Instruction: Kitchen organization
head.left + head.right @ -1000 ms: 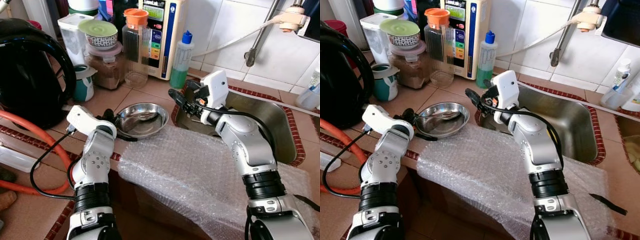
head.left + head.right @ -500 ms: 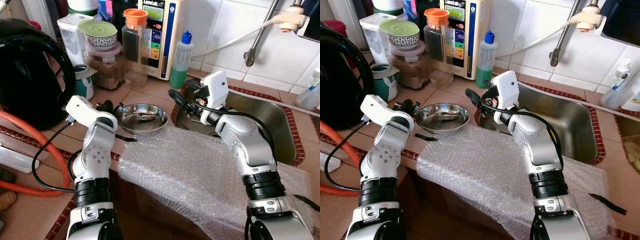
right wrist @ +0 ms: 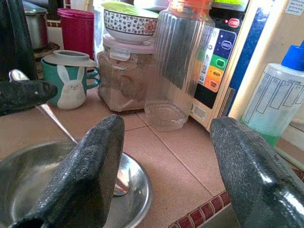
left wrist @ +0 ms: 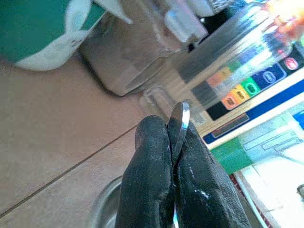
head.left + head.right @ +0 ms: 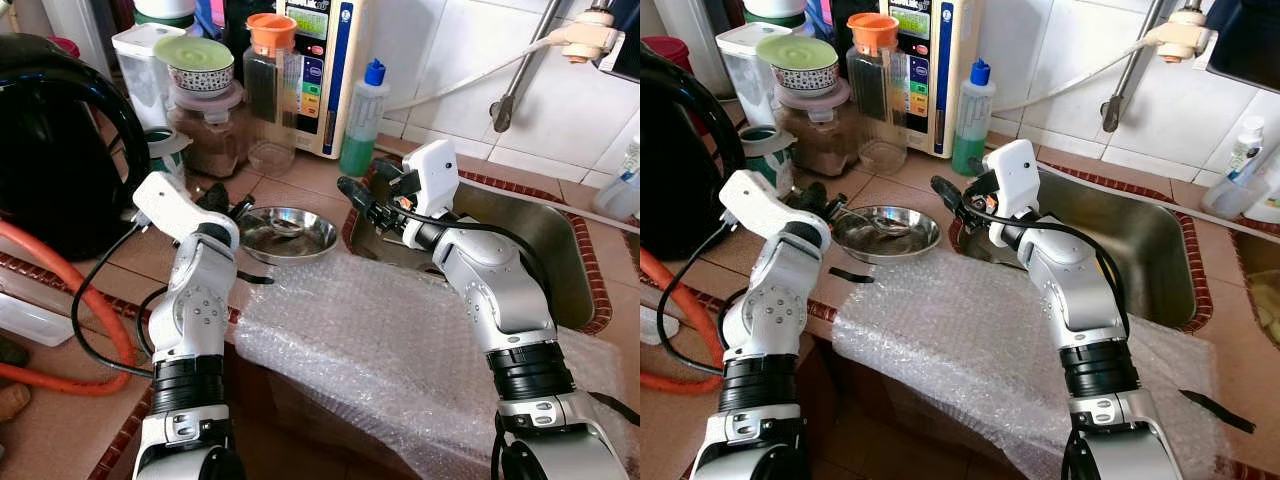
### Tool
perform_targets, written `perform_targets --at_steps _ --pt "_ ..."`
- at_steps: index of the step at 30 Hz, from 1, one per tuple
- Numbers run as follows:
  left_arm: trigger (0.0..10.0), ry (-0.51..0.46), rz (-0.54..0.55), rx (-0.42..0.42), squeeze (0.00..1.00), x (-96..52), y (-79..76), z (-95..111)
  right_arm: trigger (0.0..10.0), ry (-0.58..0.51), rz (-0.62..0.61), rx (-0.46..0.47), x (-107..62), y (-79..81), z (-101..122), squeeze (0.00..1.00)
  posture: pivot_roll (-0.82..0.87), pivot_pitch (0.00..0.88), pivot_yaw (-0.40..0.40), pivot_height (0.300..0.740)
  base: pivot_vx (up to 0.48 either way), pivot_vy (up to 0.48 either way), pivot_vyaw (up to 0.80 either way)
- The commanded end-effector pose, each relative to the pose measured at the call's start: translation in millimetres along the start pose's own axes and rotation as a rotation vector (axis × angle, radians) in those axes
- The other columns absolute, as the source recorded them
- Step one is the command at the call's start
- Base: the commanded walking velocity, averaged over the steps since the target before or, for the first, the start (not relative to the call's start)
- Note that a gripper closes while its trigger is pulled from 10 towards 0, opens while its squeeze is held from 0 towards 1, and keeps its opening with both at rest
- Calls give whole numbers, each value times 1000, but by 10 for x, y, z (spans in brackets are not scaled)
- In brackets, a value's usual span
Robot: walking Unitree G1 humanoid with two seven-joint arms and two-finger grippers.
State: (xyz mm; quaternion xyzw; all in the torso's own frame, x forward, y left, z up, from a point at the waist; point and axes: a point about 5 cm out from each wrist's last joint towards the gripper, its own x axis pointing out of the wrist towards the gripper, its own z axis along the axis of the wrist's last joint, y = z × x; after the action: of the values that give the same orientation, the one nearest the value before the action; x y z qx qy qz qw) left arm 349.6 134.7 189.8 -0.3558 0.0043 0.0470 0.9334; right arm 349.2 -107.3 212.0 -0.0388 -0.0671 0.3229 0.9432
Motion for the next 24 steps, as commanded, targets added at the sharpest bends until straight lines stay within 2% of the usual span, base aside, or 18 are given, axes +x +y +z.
perform_targets --at_steps 1,6,8,11,16,20,24 --pt "0 -42 -61 56 0 -7 -137 74 10000 -9 -21 1 -28 -44 18 0 124 0 -65 740 0 0 0" --pt "0 -67 -101 53 0 -14 -218 142 10000 -9 -23 3 -26 -39 13 0 125 0 -64 740 0 0 0" --pt "0 -75 -176 39 0 -25 -324 183 10000 -14 -27 4 -22 -40 16 0 127 0 -64 740 0 0 0" --pt "0 -63 -332 -41 0 -36 -528 247 10000 -25 -46 10 -7 -53 29 0 131 0 -60 740 0 0 0" --pt "0 -30 -465 -91 0 -14 -711 308 10000 -30 -56 11 -4 -49 26 0 132 0 -52 740 0 0 0" --pt "0 5 -558 -22 0 8 -789 314 10000 -30 -62 10 -20 -79 25 0 129 0 -43 740 0 0 0" --pt "0 8 -558 59 0 32 -787 294 10000 -39 -79 -12 -29 -120 62 0 124 0 -41 740 0 0 0"
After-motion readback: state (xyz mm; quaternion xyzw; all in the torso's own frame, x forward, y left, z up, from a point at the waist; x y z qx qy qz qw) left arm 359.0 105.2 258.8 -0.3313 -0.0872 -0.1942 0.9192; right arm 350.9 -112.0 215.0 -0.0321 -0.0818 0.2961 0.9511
